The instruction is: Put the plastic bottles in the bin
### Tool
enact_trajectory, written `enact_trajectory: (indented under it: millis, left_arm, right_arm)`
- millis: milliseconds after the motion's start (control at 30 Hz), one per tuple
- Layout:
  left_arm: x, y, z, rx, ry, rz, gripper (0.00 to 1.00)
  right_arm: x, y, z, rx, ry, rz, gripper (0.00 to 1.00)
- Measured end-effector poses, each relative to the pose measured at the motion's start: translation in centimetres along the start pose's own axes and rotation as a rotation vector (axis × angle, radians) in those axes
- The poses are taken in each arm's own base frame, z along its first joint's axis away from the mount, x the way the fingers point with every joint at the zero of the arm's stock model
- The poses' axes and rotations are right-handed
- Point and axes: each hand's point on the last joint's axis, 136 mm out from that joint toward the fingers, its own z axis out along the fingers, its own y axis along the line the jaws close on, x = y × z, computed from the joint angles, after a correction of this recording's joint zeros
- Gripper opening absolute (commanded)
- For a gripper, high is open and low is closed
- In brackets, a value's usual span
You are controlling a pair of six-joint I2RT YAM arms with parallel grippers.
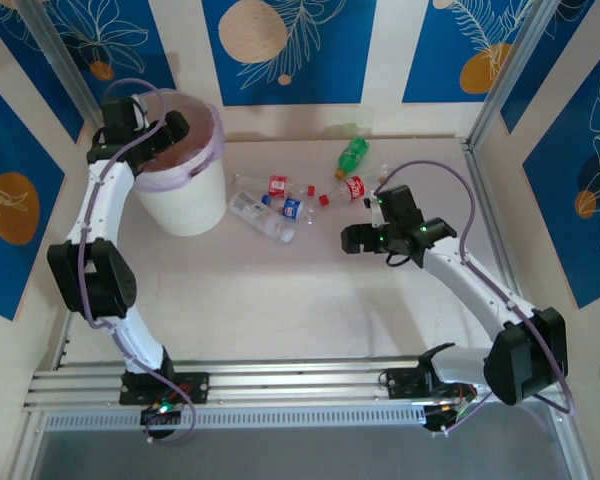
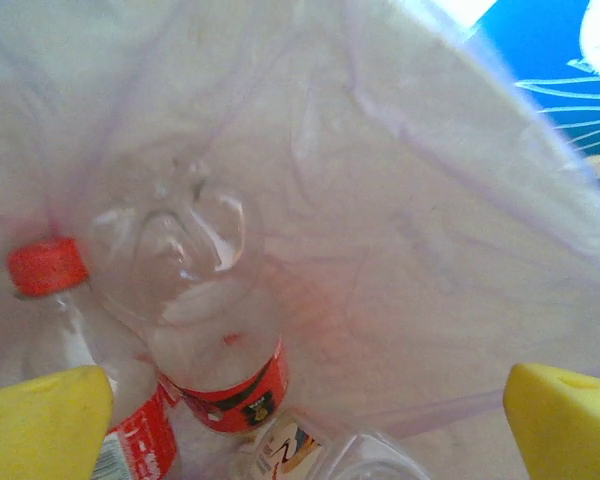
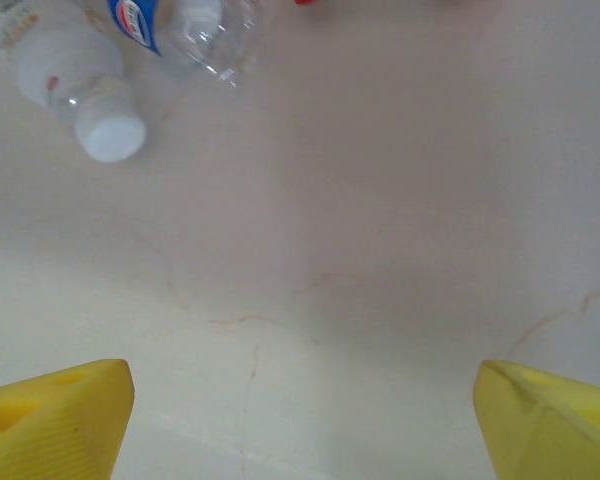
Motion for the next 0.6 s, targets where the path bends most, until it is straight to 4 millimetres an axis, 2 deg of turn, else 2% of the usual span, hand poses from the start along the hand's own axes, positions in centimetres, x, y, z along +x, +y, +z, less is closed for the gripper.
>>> enact_trajectory:
  millis: [267,433,500,600]
  left_arm:
    - [-3.0,-1.7,-5.4,-0.02,-0.085,0.107,1.0]
    - [-3.7,-3.3,-10.1,-0.012,-0.142,0.154,1.0]
    - [-2.9,-4.5,-12.5,0.012,-0.162,0.174,1.0]
    - [0.2,-6.8,-16.3,0.08,-0.167,0.204,1.0]
  right_arm:
    - [-3.9,3.8,0.0,-0.052,-0.043,-0.145,0.88]
    - [-5.6,7.5,2.4,-0.092,-0.011,-0.282,0.86]
    - [-6.1,9.2,4.0,-0.109,0.008,-0.344,0.84]
    - [-6.2,11.6,7.0,-0.133,0.05,-0.422,0.81]
